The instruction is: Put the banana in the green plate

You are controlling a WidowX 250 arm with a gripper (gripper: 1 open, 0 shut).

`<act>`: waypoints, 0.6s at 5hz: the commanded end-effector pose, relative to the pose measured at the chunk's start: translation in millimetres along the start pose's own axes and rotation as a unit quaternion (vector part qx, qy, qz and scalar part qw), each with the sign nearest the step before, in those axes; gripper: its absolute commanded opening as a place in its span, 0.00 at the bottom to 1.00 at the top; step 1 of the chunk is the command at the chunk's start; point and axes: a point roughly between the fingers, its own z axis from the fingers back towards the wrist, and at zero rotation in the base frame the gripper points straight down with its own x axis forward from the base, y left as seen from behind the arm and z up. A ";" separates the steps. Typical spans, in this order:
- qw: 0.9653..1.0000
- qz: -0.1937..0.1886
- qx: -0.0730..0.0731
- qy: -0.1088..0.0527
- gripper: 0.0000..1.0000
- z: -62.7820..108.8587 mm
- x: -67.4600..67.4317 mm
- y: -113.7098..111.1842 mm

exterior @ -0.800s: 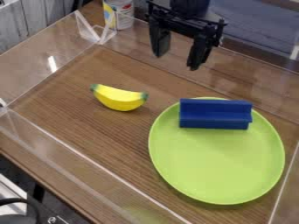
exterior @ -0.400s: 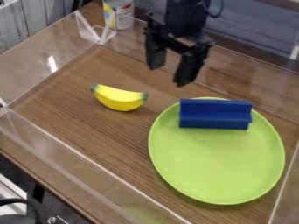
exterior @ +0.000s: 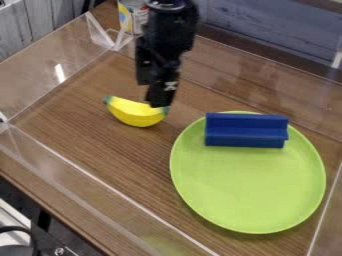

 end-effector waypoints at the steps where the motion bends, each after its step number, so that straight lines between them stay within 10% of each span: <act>1: 0.999 -0.042 0.026 -0.013 1.00 1.4 -16.8 17.0; 3: 0.996 -0.089 0.023 -0.016 1.00 -24.6 -22.4 26.1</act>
